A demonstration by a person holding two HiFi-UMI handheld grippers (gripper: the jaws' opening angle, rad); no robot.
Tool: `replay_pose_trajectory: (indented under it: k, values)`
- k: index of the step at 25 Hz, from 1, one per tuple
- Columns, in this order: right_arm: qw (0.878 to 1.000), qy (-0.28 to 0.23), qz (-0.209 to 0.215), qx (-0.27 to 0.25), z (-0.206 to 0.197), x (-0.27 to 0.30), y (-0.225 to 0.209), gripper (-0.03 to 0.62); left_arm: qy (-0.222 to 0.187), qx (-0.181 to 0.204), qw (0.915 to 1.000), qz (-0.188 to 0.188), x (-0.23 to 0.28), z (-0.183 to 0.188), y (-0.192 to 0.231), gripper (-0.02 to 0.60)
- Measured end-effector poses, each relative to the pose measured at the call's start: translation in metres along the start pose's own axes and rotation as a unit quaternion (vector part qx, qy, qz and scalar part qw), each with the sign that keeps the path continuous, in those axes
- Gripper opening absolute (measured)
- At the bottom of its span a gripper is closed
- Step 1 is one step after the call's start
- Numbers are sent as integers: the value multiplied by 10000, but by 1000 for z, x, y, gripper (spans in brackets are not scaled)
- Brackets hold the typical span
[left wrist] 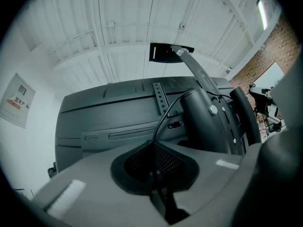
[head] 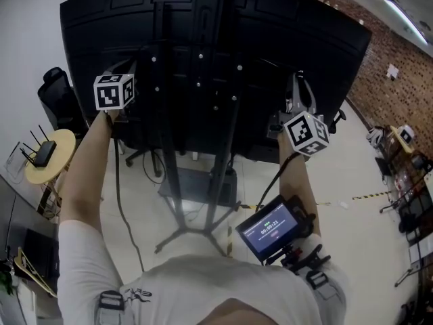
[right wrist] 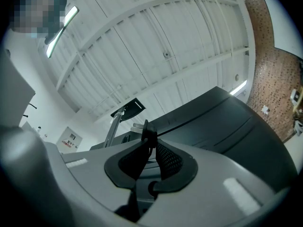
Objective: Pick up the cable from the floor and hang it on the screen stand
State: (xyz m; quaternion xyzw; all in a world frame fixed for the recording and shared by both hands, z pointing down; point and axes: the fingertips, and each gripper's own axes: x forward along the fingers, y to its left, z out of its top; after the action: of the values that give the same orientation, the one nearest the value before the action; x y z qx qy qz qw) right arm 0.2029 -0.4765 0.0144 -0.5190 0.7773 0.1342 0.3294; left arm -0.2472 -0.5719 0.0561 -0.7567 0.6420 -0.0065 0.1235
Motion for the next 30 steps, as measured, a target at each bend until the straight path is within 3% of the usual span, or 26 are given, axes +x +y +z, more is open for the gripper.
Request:
replay_pose_trajectory:
  k: [10,22,26,30]
  values:
    - [9999,23,-10,157,-3,-29,4,60,-73,-203,9996,161,-14,4,-4,15]
    - [9995,250,-17,167,-21,-32,7,60,-464,-670,9964,-220,-20,-4,-17,15]
    - [9977,419,-9,-537,-31,-40,19,60,-633,-737,9947,-342,-31,-8,-24,15]
    - [9880,700,1,-1374,-44,-39,33,58,-664,-754,9944,-324,-34,-14,-26,15]
